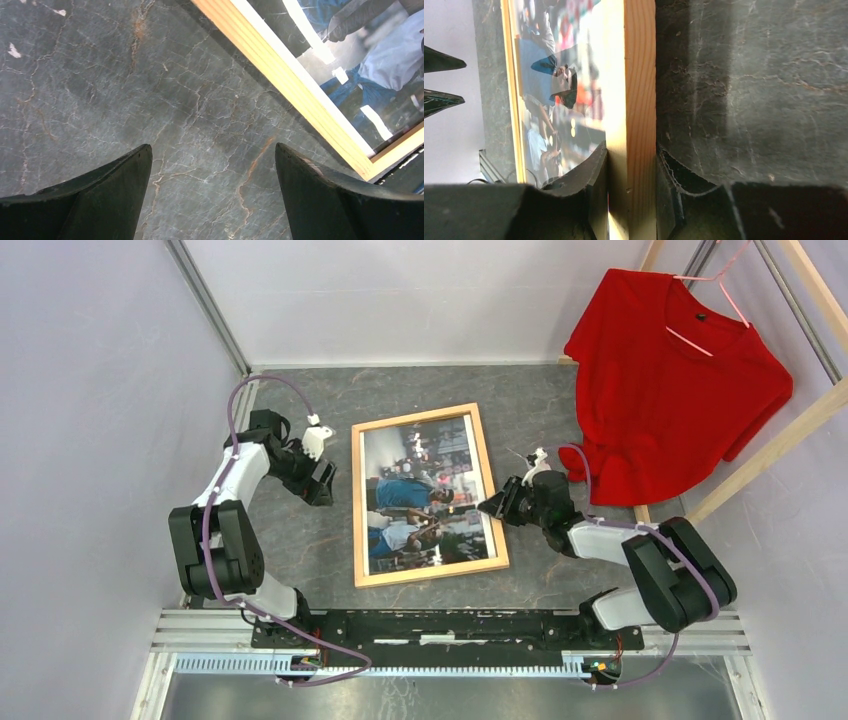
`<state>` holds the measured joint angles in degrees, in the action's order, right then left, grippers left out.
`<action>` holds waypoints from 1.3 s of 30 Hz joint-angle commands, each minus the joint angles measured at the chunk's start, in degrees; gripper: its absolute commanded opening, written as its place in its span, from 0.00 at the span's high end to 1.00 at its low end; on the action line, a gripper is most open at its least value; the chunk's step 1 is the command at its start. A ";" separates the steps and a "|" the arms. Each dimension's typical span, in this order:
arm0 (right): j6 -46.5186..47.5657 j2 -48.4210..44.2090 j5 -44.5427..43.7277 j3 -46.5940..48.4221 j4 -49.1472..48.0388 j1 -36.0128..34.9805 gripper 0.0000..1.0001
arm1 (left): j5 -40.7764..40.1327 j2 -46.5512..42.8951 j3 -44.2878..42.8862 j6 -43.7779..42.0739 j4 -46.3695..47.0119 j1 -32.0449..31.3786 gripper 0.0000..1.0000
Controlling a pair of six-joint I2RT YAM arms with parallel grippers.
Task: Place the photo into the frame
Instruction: Turn over the photo frame at the center of the board, then reset both arms
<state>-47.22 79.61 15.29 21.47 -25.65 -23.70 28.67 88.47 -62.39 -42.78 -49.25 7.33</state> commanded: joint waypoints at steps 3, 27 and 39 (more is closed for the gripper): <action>2.64 1.86 -10.37 3.40 -0.17 -2.79 0.55 | -2.71 -0.13 0.62 -1.59 2.85 0.21 0.02; 31.56 -24.51 -59.10 -6.67 4.34 2.09 0.02 | 5.32 -1.03 14.23 18.16 32.41 2.38 0.00; 44.39 -19.35 -73.45 -26.35 -32.57 9.74 0.02 | 7.74 -1.57 38.81 47.87 98.81 6.71 0.00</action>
<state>-9.02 56.31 -54.85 0.62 -37.50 -15.53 35.05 86.98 -27.97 -6.76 21.89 13.76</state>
